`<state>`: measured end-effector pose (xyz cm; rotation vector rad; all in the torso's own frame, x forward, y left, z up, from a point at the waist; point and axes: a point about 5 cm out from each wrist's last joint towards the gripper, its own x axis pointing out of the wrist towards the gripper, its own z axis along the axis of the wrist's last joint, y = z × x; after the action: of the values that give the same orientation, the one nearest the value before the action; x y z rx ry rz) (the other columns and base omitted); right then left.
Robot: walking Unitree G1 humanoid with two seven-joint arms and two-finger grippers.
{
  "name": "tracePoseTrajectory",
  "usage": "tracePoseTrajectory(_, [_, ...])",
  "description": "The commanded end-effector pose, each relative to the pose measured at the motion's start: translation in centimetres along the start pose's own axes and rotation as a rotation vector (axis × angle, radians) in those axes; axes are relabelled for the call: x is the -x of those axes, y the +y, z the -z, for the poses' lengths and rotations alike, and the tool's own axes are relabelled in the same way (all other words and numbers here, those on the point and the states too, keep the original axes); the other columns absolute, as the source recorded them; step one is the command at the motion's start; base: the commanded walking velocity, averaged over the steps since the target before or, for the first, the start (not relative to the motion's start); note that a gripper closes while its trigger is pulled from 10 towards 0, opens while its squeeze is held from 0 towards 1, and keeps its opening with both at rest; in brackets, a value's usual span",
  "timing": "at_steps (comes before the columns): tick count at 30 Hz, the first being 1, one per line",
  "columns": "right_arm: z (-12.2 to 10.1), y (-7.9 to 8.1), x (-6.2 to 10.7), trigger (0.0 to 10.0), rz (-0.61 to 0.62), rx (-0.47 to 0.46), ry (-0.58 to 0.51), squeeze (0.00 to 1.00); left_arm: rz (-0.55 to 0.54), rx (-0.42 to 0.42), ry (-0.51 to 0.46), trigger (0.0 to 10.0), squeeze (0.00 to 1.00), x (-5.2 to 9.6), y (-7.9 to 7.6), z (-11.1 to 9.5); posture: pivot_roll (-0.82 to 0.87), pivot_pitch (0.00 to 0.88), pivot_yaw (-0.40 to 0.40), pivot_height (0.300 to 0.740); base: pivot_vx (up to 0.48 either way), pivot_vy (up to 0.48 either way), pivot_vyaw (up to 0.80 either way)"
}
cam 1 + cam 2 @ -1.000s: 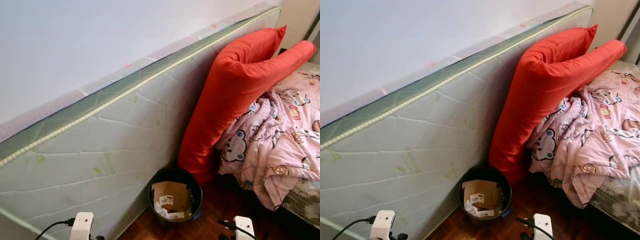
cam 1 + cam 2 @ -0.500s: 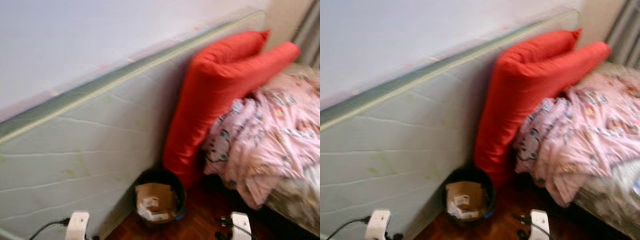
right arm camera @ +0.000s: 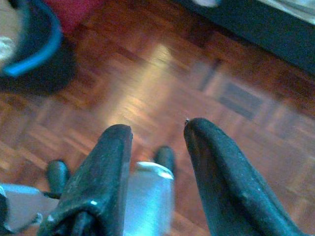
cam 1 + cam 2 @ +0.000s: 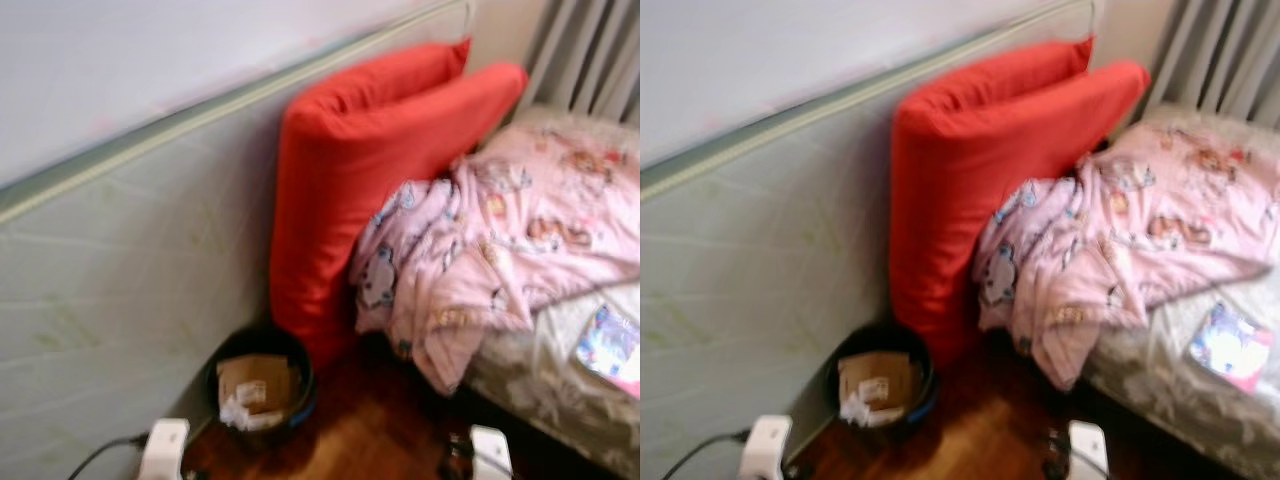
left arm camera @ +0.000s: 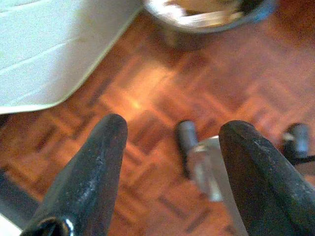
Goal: Clean up the room
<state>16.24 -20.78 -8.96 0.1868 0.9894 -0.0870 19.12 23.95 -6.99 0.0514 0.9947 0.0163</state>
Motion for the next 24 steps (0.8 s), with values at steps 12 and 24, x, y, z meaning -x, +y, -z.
tracePoseTrajectory(12, [-0.34,0.40,-0.12,10.0,-0.006,0.000,-0.014,0.00,-0.013,-0.013,0.014,10.0,0.00,0.13,0.61,0.16,0.01,0.000,-0.017,0.740,0.000,-0.363,0.00])
tracePoseTrajectory(24, [0.00,0.31,-0.05,10.0,-0.004,0.014,-0.005,0.00,-0.014,-0.014,0.022,10.0,0.00,0.17,0.56,0.53,0.01,0.000,-0.022,0.740,0.000,-0.327,0.00])
